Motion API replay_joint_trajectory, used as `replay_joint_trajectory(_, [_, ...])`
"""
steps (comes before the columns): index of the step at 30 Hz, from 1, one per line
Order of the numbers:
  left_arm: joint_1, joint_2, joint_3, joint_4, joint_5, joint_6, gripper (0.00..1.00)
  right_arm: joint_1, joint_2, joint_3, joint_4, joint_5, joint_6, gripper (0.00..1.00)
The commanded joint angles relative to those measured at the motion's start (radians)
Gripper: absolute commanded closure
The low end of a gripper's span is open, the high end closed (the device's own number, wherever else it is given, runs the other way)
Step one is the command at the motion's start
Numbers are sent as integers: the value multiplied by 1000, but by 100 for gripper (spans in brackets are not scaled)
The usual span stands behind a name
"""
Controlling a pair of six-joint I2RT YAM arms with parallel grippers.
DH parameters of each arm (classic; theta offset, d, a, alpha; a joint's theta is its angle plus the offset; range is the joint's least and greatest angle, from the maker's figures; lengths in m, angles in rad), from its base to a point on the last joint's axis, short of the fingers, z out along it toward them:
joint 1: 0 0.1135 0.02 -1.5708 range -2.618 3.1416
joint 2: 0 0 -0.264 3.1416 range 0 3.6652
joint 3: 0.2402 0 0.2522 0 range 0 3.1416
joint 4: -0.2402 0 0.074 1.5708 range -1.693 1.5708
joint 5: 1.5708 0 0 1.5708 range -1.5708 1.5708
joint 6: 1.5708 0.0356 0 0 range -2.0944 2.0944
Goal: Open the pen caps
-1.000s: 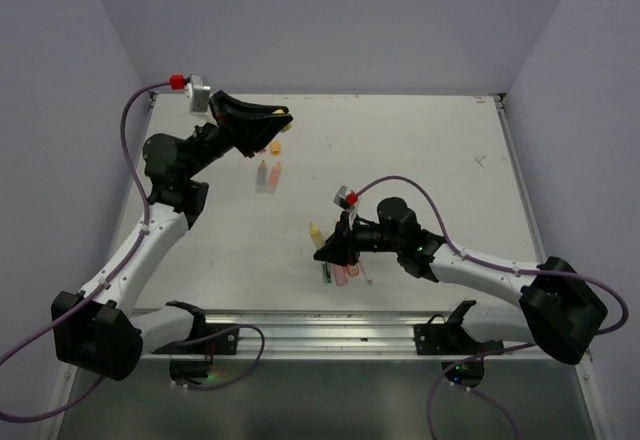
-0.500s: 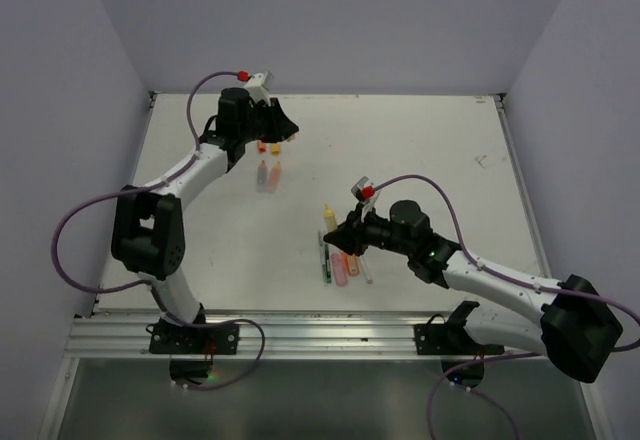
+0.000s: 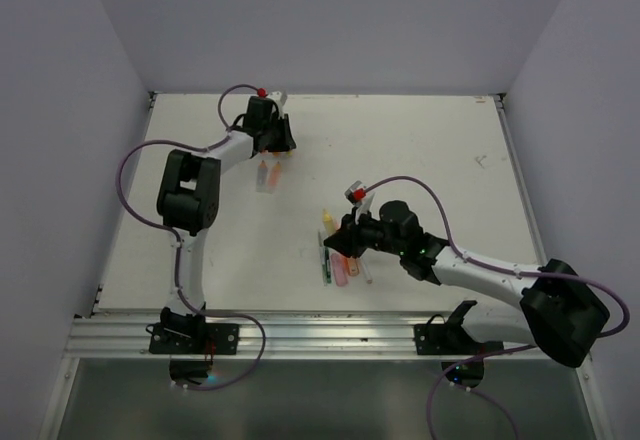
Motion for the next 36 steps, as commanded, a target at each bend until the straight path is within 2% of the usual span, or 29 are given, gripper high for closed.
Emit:
replay_joint_trajectory(1, [6,36,78,-14,-34,31,87,-6,15,2,59,17,-2,100])
replay_joint_trajectory(12, [4,111,113,12,-69,35,78,-11,50,0,78,1,4,100])
replay_joint_trajectory(23, [4,114,121,15,-68,34,56,-12,44,-1,75,0,6,100])
replay_joint_trajectory(29, [4,33,109,6,-65,18,49,-12,33,5,68,-3,6,100])
replay_joint_trajectory(31, [-2,-7,99,1,-63,12,41,-12,15,8,58,4,6,100])
replay_joint_trajectory(32, [-8,-28,95,0,-68,11,40,-12,10,11,53,9,6,100])
replay_joint_trajectory(36, [-40,-194,66,-22,-137,-14,24,-12,-34,19,27,41,12,100])
